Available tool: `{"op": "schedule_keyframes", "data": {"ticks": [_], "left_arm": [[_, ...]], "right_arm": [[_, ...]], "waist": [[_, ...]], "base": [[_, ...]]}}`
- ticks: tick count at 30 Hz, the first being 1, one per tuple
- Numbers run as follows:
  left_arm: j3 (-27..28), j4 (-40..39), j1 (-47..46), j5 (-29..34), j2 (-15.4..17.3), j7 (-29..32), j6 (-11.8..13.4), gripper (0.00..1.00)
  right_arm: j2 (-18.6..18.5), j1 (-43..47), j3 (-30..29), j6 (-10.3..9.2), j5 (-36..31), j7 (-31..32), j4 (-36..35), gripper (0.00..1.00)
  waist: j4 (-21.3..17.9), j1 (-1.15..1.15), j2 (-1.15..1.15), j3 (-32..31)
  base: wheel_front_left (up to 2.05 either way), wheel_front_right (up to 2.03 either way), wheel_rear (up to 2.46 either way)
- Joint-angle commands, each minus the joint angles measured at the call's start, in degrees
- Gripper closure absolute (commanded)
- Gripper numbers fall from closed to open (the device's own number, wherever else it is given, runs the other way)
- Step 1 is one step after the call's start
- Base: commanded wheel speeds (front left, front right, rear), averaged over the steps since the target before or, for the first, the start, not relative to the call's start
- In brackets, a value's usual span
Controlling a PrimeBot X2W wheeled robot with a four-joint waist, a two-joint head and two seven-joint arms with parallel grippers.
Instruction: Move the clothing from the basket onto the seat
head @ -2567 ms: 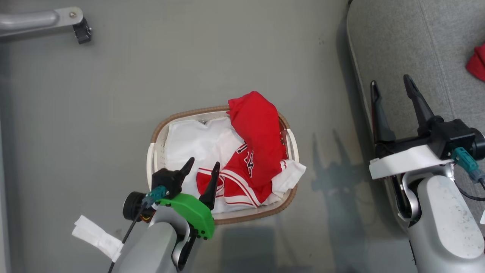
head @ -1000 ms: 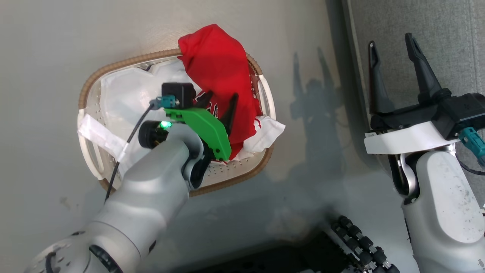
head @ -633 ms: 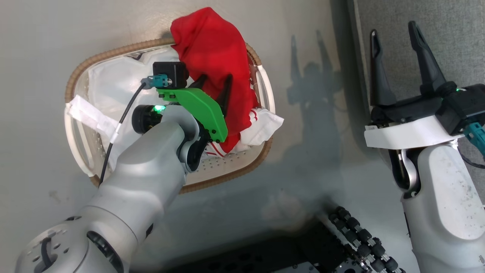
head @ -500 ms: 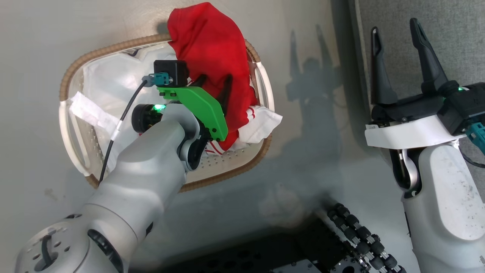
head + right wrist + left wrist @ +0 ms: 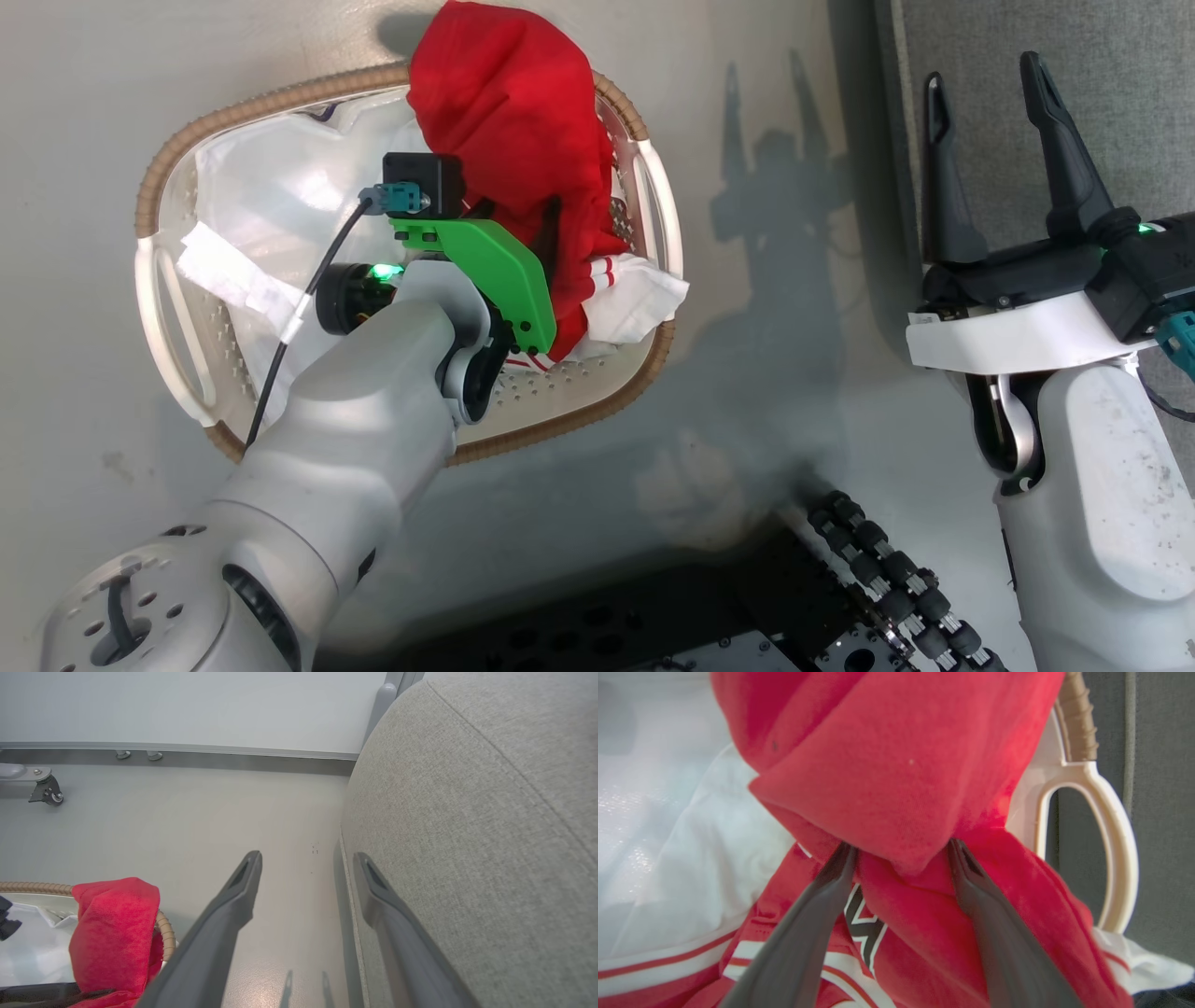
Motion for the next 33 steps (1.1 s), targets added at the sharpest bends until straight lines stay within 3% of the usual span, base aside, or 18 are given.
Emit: {"op": "schedule_keyframes", "data": {"ticks": [1,2,3,5,15,33], "left_arm": [[-0.22,0.14,-0.95,0.3,0.36,0.18,0.29,0.0],[-0.34,0.21,-0.93,0.63,0.36,0.26,0.31,0.0],[-0.43,0.27,-0.84,0.67,0.36,0.44,0.34,0.11],[-0.58,0.46,-0.68,1.1,0.36,0.61,0.18,1.0],[-0.86,3.08,0.83,3.8,0.35,-2.02,-1.5,1.0],[0.81,2.61,7.8,7.62,0.34,-5.79,-5.19,1.0]], "right_arm": [[-0.04,0.63,-0.14,-0.08,-0.31,-0.11,-0.27,0.0],[-0.06,0.68,-0.12,-0.08,-0.34,-0.11,-0.27,0.0],[-0.05,0.72,-0.11,-0.08,-0.32,-0.11,-0.22,0.0],[-0.04,0.71,-0.15,-0.08,-0.27,-0.11,-0.06,0.0],[-0.06,-1.53,0.52,-0.08,0.91,-0.11,1.33,0.0],[-0.54,-0.65,3.83,-0.08,0.6,-0.11,6.67,0.0]], "waist": [[0.02,0.0,0.0,0.03],[0.01,0.0,0.0,0.03],[0.01,0.0,0.0,0.03],[-0.01,0.0,0.0,-0.03],[-0.73,0.0,0.0,-2.12],[3.13,0.0,0.0,-16.56]], "base": [[0.0,0.0,0.0],[0.0,0.0,0.0],[0.0,0.0,0.0],[0.0,0.0,0.0],[0.0,0.0,0.0],[0.0,0.0,0.0]]}}
